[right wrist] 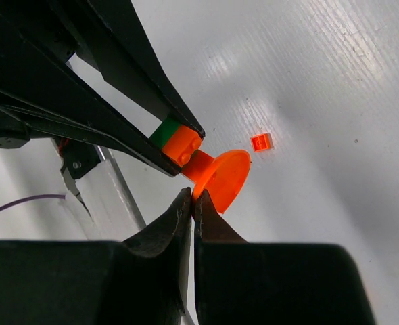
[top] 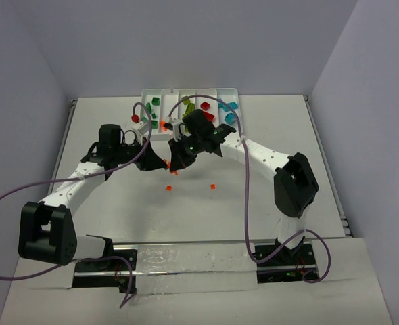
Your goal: Sort the legos into containers by color
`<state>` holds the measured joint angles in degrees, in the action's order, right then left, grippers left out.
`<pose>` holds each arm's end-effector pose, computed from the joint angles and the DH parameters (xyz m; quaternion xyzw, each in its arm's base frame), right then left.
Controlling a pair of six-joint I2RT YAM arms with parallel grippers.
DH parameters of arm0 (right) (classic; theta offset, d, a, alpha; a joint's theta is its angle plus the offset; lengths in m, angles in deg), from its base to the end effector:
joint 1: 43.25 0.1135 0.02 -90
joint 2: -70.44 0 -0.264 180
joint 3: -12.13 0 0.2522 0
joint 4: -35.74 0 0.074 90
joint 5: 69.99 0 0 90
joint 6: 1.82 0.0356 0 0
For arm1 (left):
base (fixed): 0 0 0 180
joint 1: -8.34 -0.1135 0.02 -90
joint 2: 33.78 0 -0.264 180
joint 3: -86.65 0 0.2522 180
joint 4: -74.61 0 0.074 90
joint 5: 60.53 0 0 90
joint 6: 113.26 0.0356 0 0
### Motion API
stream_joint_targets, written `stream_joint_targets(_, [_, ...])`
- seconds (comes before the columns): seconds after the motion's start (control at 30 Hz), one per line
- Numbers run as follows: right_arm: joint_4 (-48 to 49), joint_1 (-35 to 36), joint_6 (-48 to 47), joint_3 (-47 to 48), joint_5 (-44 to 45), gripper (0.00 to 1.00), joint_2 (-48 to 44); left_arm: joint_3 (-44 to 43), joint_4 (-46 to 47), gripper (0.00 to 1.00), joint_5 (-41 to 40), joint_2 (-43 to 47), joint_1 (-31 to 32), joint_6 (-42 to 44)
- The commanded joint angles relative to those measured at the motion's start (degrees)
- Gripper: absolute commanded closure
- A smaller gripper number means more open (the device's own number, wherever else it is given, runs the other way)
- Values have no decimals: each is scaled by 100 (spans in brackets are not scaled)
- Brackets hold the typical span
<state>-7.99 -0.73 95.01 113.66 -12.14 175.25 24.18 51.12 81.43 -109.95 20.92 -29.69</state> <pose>0.2896 0.2912 0.2781 -0.3706 0.8200 0.3811 0.2124 0.2656 -0.0880 0.2521 0.2377 0.7936 -0.4530 0.3295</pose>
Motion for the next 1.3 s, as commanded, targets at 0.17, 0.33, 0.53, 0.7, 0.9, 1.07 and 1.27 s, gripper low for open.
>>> stream_joint_targets(0.17, [-105,-700,-437,575,524,100,154,-139,-609,100,-125,155,-238,176])
stream_joint_targets(0.33, [-341,-850,-840,1293,839,100,583,-113,-767,100,-160,164,-501,317])
stream_joint_targets(0.53, [-498,-844,-1067,2727,1190,100,1514,-201,-688,100,-204,197,-777,303])
stream_joint_targets(0.7, [-477,-850,-924,3972,1230,100,2402,-270,-514,100,-160,190,-879,125])
stream_joint_targets(0.9, [74,-859,-641,4285,1211,100,2904,-280,-319,100,-160,314,-985,10])
stream_joint_targets(1.07, [554,-859,-303,4385,1172,100,3280,-258,-319,100,-191,335,-1025,14])
stream_joint_targets(1.27, [1133,-894,81,4564,1096,84,3704,-256,-437,100,-257,418,-1048,135])
